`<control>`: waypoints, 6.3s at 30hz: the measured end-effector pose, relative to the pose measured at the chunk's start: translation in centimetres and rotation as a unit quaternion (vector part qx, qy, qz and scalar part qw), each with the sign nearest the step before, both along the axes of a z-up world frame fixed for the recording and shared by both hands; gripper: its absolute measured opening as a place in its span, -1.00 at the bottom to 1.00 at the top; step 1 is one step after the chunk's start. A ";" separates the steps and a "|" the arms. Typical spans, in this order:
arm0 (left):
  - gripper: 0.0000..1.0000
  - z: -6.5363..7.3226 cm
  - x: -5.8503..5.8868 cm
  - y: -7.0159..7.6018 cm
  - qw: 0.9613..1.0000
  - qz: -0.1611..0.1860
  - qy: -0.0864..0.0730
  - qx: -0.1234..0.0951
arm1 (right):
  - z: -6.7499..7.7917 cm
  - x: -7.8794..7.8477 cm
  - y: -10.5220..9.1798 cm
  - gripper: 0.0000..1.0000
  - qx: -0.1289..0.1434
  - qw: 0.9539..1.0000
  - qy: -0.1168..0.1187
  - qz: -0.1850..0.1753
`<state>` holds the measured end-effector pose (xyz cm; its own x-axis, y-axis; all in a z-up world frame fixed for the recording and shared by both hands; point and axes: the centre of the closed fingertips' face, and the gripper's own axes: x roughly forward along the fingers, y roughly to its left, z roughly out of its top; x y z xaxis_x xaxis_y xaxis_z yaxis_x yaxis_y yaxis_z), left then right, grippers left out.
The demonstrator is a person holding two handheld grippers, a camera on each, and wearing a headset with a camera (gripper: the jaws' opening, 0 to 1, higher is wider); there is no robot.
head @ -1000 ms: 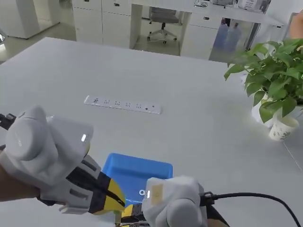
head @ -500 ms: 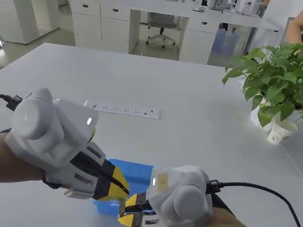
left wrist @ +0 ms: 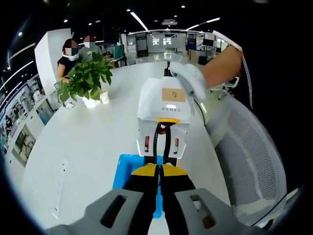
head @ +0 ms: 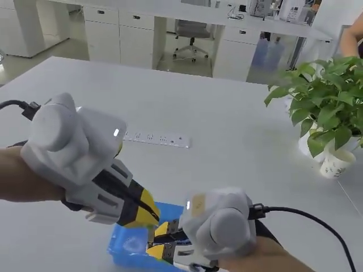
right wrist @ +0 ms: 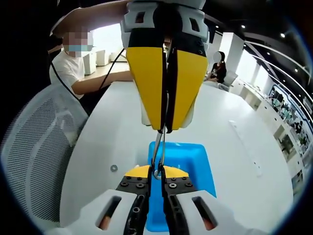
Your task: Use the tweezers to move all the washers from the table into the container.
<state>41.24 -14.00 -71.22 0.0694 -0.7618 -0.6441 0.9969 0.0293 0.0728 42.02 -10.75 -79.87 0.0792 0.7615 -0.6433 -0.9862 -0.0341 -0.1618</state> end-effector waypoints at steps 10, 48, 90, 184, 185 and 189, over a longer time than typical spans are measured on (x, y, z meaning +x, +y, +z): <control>-0.92 -1.3 1.7 -0.3 1.000 -0.002 0.006 0.002 | -1.3 1.6 -0.6 -0.82 -0.007 1.000 0.006 -0.010; -0.92 -6.2 3.9 -0.1 0.999 0.021 0.047 0.000 | -6.4 3.2 -0.6 -0.79 -0.049 0.998 0.039 -0.006; -0.93 -2.7 3.3 -0.1 1.000 0.016 0.022 -0.005 | -2.7 3.0 -1.0 -0.78 -0.015 1.000 0.006 -0.021; -0.93 -5.3 -6.3 2.6 0.999 0.028 0.032 0.024 | -4.8 -7.0 2.3 -0.74 0.000 0.999 0.044 0.018; -0.93 -5.3 -6.4 2.6 0.999 0.028 0.032 0.024 | -4.8 -7.1 2.3 -0.74 0.000 0.999 0.045 0.018; -0.93 -5.6 -6.9 2.8 0.999 0.031 0.035 0.024 | -5.1 -7.7 2.5 -0.74 -0.002 0.999 0.048 0.024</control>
